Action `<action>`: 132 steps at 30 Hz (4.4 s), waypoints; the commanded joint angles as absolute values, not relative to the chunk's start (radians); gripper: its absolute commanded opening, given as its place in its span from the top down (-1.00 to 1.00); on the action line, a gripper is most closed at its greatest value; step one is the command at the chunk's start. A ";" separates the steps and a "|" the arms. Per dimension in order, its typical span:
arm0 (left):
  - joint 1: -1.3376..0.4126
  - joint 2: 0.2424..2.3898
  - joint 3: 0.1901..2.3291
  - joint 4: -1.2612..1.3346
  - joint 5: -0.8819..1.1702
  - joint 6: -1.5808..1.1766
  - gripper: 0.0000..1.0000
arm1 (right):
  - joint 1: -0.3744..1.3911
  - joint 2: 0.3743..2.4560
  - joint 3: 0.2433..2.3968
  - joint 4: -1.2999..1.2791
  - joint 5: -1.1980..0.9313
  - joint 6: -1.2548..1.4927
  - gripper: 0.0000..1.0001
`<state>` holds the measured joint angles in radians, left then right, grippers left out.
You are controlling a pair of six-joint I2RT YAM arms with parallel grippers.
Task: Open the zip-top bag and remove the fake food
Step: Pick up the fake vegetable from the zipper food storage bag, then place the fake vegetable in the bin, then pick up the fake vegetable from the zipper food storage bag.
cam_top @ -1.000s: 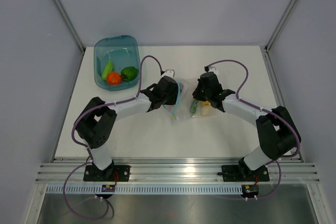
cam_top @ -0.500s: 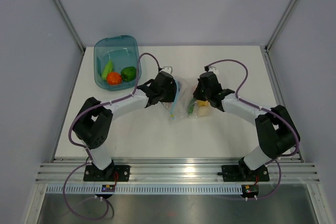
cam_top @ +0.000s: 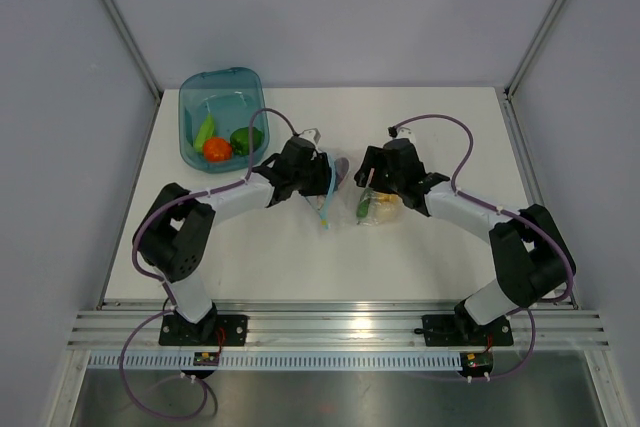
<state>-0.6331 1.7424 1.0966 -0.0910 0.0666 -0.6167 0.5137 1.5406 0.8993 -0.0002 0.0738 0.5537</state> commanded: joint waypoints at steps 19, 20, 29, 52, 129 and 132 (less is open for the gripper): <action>-0.557 1.657 0.969 0.164 0.359 -0.761 0.31 | 0.508 1.592 1.020 -0.150 0.339 0.462 -0.51; -0.555 1.657 0.969 0.164 0.367 -0.764 0.31 | 0.508 1.604 1.028 -0.162 0.342 0.460 -0.49; -0.538 1.625 0.999 0.069 0.365 -0.724 0.31 | 0.496 1.658 1.051 -0.181 0.380 0.486 0.55; -0.491 1.422 1.069 -0.325 -0.110 -0.569 0.31 | 0.459 1.615 1.020 -0.204 0.515 0.563 0.86; -0.018 1.570 1.248 -0.261 -0.102 -0.946 -0.94 | 0.459 1.411 0.946 -0.094 0.235 0.574 -0.84; -0.038 1.540 1.197 -0.245 -0.071 -0.983 -0.85 | 0.460 1.411 0.945 -0.097 0.239 0.571 -0.84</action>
